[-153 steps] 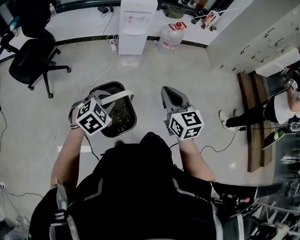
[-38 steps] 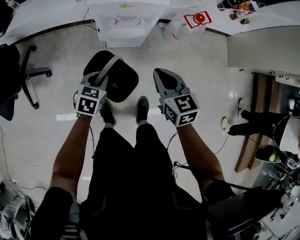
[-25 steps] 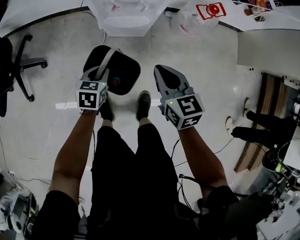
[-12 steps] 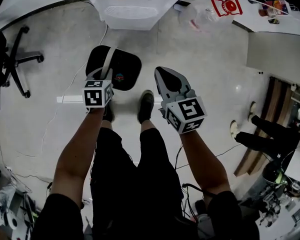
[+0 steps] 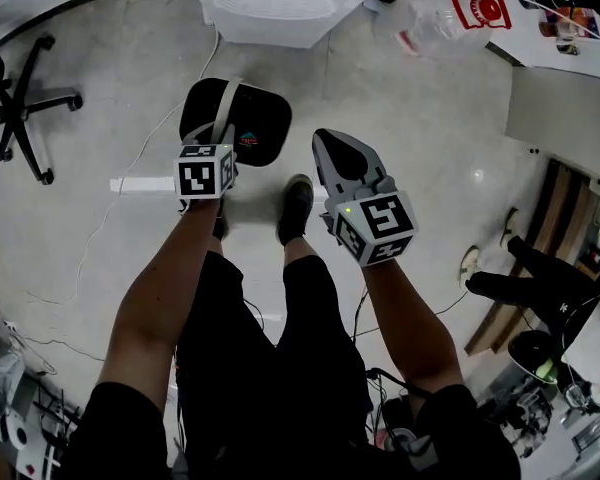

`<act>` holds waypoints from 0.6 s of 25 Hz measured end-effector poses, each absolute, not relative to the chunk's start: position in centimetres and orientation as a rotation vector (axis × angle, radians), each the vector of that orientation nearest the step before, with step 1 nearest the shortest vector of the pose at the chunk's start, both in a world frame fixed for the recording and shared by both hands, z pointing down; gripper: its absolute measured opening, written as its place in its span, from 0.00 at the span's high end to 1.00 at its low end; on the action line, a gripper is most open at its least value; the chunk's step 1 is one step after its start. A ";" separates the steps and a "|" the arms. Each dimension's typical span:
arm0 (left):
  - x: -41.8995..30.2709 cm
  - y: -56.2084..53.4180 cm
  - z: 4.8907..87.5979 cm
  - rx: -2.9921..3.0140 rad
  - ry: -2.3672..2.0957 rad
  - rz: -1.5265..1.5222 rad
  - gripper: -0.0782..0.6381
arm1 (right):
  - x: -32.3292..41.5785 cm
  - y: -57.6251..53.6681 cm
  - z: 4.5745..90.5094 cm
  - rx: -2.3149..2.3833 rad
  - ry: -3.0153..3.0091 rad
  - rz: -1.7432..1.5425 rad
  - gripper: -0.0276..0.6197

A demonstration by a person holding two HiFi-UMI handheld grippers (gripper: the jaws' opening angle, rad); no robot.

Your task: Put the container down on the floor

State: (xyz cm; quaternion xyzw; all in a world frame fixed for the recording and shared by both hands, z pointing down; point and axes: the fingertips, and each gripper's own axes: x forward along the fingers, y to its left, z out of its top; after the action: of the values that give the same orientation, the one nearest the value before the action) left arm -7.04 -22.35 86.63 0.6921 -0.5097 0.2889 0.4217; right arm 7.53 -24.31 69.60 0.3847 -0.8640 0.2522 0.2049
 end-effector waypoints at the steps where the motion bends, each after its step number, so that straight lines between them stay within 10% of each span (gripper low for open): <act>1: -7.0 -22.3 87.1 1.732 -1.276 0.726 0.79 | 7.4 -24.3 69.9 1.071 -2.411 0.705 0.94; 15: -6.6 -21.0 93.2 1.658 -1.277 0.713 0.79 | 7.5 -23.0 74.8 1.051 -2.382 0.752 0.94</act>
State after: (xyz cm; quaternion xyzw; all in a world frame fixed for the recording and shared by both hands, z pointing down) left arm -6.63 -21.04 93.21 0.6703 -0.5161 0.2884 0.4486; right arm 7.49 -23.03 74.84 0.3789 -0.8586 0.2709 0.2142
